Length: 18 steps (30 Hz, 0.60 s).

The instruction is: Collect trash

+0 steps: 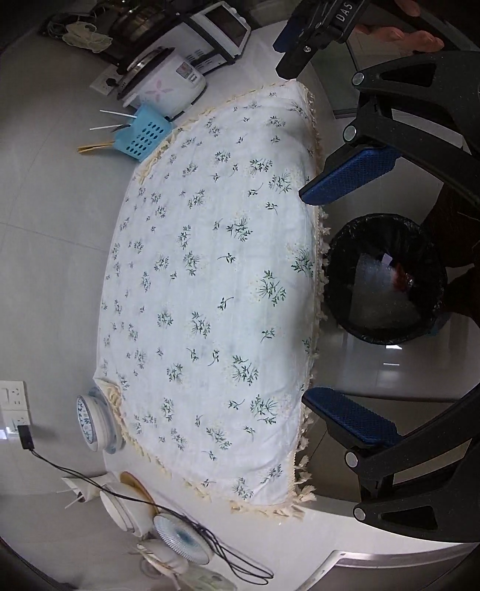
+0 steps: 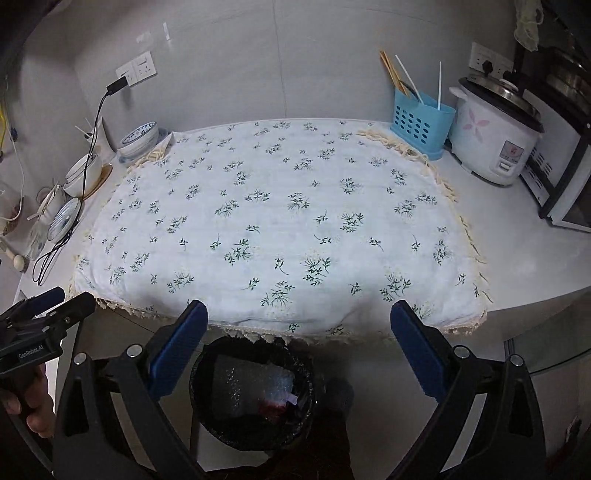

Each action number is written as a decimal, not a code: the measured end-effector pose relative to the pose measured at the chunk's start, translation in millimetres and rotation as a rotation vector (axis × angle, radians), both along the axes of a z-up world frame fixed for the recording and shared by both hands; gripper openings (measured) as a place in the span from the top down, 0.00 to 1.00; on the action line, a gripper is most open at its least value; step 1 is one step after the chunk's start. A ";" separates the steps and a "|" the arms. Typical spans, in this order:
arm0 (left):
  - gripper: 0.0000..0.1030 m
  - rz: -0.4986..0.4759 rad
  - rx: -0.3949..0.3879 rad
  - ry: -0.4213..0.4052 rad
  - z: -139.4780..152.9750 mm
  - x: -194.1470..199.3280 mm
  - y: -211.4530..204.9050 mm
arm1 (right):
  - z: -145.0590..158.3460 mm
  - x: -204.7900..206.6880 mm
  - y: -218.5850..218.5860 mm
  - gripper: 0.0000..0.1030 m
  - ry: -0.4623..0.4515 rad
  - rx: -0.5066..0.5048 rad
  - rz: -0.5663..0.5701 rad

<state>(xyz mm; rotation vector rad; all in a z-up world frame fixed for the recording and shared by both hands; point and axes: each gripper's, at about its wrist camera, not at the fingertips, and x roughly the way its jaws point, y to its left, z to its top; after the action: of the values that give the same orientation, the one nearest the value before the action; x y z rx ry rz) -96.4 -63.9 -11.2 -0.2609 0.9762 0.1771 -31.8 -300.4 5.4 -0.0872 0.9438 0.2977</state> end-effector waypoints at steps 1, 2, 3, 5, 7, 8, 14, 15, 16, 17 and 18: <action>0.06 0.000 0.001 0.001 0.1 -0.7 0.0 | 0.3 -0.6 0.7 0.08 0.001 0.000 -0.002; 0.06 0.000 0.002 0.001 0.7 -0.8 -0.5 | 0.3 -0.4 0.9 0.08 0.002 0.002 -0.003; 0.06 -0.002 0.003 -0.001 1.5 -1.2 -1.0 | 0.6 -0.2 0.5 0.08 0.002 0.001 -0.006; 0.06 -0.003 0.006 0.002 2.3 -0.9 -1.0 | -0.7 -0.1 0.1 0.08 0.002 -0.001 -0.009; 0.06 -0.004 0.007 0.002 2.7 -0.8 -1.3 | -0.5 0.1 -0.1 0.08 0.003 0.001 -0.013; 0.06 -0.003 0.011 0.004 2.7 -0.7 -1.4 | -0.6 0.5 -0.1 0.08 0.004 0.001 -0.013; 0.06 0.001 0.003 0.003 3.3 -1.0 0.1 | -0.7 1.5 0.1 0.08 0.004 0.000 -0.010; 0.06 0.003 0.004 0.004 3.5 -0.6 0.3 | -0.7 1.8 0.4 0.08 0.005 0.000 -0.009; 0.06 0.002 0.005 0.003 3.5 -0.6 0.5 | -0.6 1.9 0.4 0.08 0.004 -0.001 -0.008; 0.06 0.002 0.006 0.004 3.5 -0.2 0.6 | -0.7 1.9 0.4 0.08 0.003 -0.001 -0.009; 0.06 0.001 0.004 0.003 3.5 -0.3 0.6 | -0.5 2.7 0.8 0.08 0.002 -0.002 -0.008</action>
<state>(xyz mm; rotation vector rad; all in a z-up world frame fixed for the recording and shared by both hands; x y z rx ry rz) -96.6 -63.3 -7.7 -0.2575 0.9789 0.1811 -29.1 -299.7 5.0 -0.0849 0.9461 0.2891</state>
